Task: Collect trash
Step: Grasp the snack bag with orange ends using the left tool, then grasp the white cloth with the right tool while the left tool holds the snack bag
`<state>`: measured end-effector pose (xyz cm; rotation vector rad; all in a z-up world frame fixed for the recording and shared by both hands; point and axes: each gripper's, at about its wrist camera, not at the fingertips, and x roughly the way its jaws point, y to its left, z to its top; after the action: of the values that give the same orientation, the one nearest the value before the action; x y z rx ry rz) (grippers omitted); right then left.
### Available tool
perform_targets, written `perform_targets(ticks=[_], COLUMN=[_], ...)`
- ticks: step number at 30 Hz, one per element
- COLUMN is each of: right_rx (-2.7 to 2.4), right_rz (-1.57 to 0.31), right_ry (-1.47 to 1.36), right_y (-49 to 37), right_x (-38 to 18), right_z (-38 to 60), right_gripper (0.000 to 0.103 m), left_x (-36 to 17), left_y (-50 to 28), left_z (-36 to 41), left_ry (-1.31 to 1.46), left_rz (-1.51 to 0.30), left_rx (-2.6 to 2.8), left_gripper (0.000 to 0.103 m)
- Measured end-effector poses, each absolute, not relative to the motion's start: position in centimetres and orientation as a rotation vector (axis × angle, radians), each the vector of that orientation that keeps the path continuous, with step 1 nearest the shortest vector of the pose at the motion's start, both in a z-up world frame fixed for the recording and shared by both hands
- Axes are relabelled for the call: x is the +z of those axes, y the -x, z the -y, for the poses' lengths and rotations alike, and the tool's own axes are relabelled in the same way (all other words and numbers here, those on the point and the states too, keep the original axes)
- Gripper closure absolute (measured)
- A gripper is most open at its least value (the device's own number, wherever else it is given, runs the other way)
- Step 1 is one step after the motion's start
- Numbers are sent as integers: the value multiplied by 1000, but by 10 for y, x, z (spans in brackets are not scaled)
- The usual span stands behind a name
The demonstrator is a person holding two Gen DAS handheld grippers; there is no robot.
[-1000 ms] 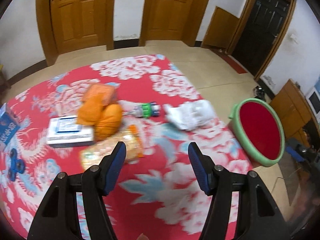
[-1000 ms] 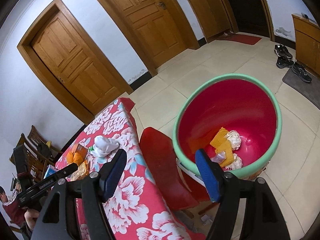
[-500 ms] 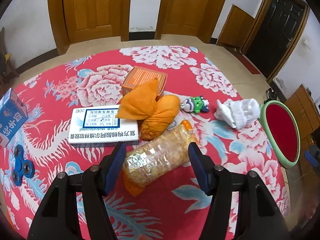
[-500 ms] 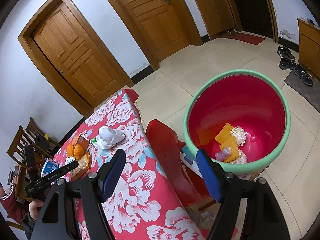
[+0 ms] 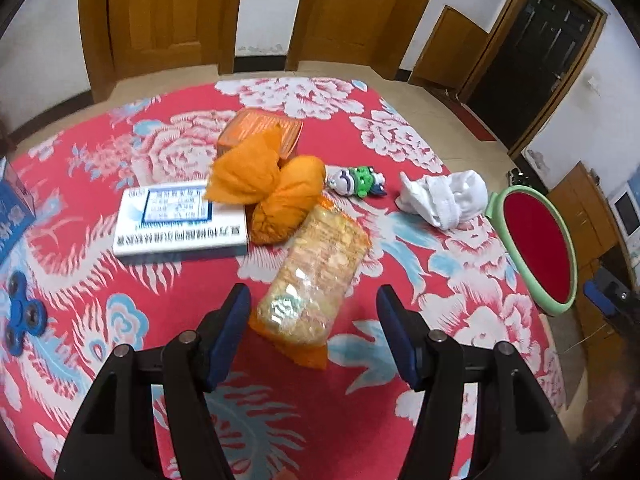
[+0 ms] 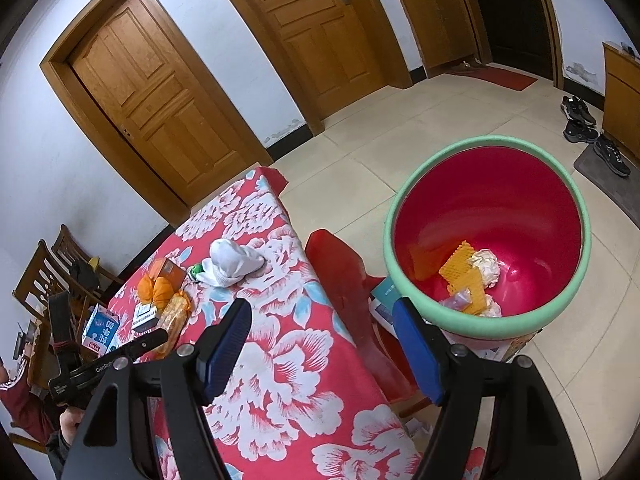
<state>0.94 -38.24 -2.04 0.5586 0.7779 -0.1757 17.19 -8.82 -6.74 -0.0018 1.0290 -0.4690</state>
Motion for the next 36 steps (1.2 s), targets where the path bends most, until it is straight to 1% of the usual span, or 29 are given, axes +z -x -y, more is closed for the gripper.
perform_targets(ticks=[10,12,14,15,16,21,29,36], right_rx=[-173,-171,-166,-164,-161,-135,-77,-68], right_rz=[-797,-802,-804,-805,-806,-798,-753,-755], right_ry=[-542,-539,-537,-536,-536,-526,-488,-444], right_y=[-14,-15,-16,-15,-16,-14,-10,-19], right_x=[-22,-22,-23,-23,-22,-16,9,18], right_z=[375,372,370,369,367,353,321,296], right_gripper=[28,28,28,28,28,28,28,27], left_x=[-80,-83,-83,-83,-82,-73,-31,-9], left_y=[-184,-185,-183,-182,-180,-158,-125,-129], left_z=[113,112,110,109,107,92,52,25], left_ry=[-73,-66,-60,-54,-35,31,94,136], left_rz=[-1032,-1038,-1031,-1032,-1039,-1025,-943,-889], left_rx=[-448,-433,-412,-416,-432,-458,-417,-357], left_gripper=[39,44,55,57,62,63,63,63])
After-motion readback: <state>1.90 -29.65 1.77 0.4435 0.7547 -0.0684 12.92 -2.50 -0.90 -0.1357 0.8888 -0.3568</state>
